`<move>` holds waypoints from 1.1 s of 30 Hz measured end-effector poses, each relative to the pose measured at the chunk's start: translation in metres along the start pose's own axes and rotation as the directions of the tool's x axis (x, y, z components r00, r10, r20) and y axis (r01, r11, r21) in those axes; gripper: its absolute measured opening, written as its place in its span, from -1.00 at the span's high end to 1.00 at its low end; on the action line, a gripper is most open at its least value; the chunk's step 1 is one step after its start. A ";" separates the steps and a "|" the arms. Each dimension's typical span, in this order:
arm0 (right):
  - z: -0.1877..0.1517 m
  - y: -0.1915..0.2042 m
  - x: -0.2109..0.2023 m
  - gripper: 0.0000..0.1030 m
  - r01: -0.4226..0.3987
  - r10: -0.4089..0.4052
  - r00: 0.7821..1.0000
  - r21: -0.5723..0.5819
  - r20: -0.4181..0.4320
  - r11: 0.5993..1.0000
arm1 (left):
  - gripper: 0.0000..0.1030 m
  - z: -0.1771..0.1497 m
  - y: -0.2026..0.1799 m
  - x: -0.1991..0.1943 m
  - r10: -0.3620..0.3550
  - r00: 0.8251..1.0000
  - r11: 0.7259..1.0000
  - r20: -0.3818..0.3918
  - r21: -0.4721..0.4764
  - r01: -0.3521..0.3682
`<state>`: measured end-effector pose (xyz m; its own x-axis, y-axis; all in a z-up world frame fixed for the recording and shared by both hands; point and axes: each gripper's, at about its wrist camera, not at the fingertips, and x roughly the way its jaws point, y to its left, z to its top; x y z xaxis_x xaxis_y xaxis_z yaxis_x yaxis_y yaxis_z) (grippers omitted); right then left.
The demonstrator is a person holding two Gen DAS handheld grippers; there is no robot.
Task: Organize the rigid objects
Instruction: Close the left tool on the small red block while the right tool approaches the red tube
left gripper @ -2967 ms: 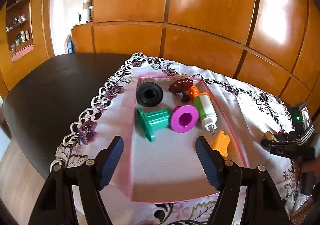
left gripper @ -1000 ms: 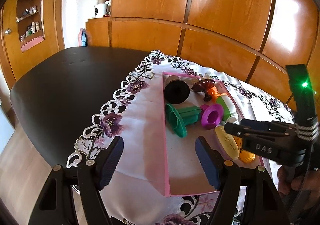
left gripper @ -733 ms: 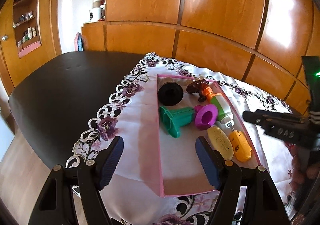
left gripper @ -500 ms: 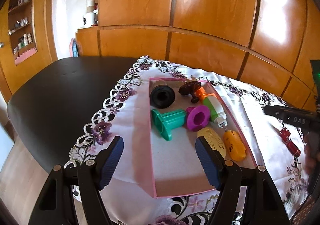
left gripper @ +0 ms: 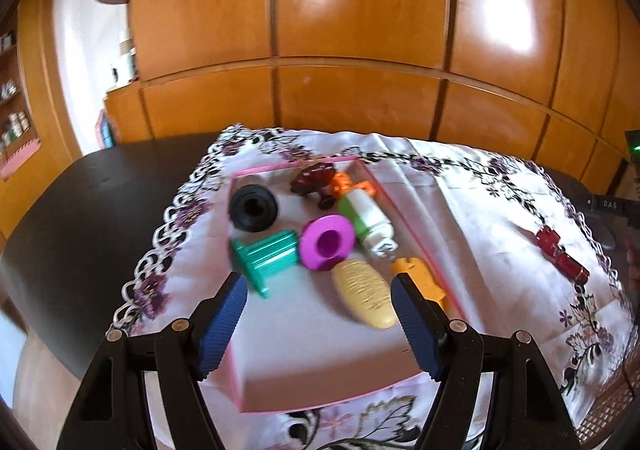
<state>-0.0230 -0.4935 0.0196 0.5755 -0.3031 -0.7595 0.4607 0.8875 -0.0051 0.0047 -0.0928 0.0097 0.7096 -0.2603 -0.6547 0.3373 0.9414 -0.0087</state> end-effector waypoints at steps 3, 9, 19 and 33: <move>-0.004 -0.031 0.015 0.11 0.004 0.004 0.999 0.145 -0.054 0.989 | -0.46 0.006 -0.020 0.003 -0.015 1.000 0.999 0.001 0.048 0.015; -0.004 -0.055 0.021 0.11 -0.035 0.053 0.997 0.274 -0.059 0.961 | -0.46 0.019 -0.060 0.013 -0.050 0.999 0.990 -0.002 0.135 0.050; -0.010 -0.074 0.019 0.11 -0.071 0.099 0.994 0.389 -0.052 0.918 | -0.46 0.030 -0.116 0.033 -0.099 0.995 0.962 -0.033 0.254 0.104; -0.014 -0.086 0.022 0.11 -0.082 0.120 0.991 0.448 -0.056 0.890 | -0.46 0.030 -0.178 0.072 -0.196 0.966 0.936 -0.168 0.260 0.235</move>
<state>-0.0593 -0.5718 -0.0052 0.5881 -0.1748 -0.7897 0.6654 0.6596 0.3496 0.0145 -0.2858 -0.0132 0.5155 -0.3999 -0.7578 0.6438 0.7644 0.0346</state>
